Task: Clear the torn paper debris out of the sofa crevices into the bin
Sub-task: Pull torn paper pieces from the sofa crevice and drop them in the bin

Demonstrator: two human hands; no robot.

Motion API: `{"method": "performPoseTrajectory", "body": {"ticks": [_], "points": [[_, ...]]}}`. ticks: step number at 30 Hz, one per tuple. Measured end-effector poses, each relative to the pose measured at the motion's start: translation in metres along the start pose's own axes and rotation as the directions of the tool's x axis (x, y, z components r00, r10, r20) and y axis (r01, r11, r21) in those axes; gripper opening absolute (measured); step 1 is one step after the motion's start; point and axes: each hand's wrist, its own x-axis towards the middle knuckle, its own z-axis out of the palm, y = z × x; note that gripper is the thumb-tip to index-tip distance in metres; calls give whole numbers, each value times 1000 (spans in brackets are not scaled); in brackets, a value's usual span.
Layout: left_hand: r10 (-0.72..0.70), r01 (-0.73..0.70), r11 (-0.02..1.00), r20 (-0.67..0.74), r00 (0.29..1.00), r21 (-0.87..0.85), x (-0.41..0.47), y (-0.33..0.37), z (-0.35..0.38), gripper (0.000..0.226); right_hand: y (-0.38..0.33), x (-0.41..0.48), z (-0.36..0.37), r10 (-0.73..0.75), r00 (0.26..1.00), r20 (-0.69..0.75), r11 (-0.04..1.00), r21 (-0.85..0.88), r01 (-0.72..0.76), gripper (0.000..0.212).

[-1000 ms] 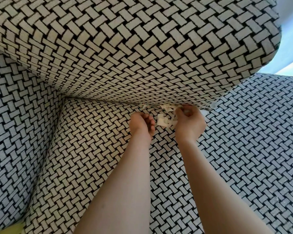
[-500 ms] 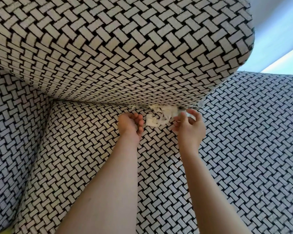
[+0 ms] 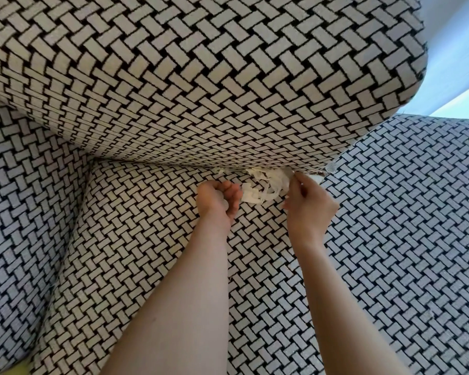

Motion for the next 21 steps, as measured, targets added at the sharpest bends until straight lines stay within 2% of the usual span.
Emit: {"method": "performPoseTrajectory", "body": {"ticks": [3, 5, 6, 8, 10, 13, 15, 16, 19, 21], "points": [[13, -13, 1000, 127, 992, -3, 0, 0, -1, 41, -12, -23, 6, -27, 982, 186, 996, 83, 11, 19], [2, -4, 1000, 170, 985, 11, 0, -1, -4, 40, -23, -35, 14, 0, 918, 396, 985, 156, -67, 17], [-10, 11, 1000, 194, 981, -1, 0, -1, -5, 40, -28, -39, 20, 8, 877, 481, 983, 156, -95, 15], [-21, 34, 998, 254, 967, -47, 1, 0, -10, 40, -34, -40, 28, 31, 834, 551, 993, 80, -90, 12], [-18, 41, 997, 300, 954, -72, 2, 0, -16, 37, -36, -39, 33, 38, 827, 560, 998, 14, -55, 14], [-34, 72, 992, 321, 947, -107, 1, 2, -21, 31, -41, -40, 33, -41, 810, 585, 996, -39, 79, 16], [-60, 92, 991, 302, 951, -94, -1, 5, -22, 29, -47, -42, 31, -80, 794, 603, 995, -6, 104, 23], [-70, 94, 993, 291, 954, -70, -3, 7, -23, 32, -49, -44, 30, -79, 797, 599, 997, 45, 65, 24], [-90, 118, 989, 264, 960, -92, -7, 17, -31, 37, -53, -43, 30, -25, 869, 494, 979, 189, -79, 20], [-108, 153, 974, 254, 961, -164, -4, 30, -44, 36, -54, -42, 34, -15, 925, 379, 979, 195, -64, 23]]}}
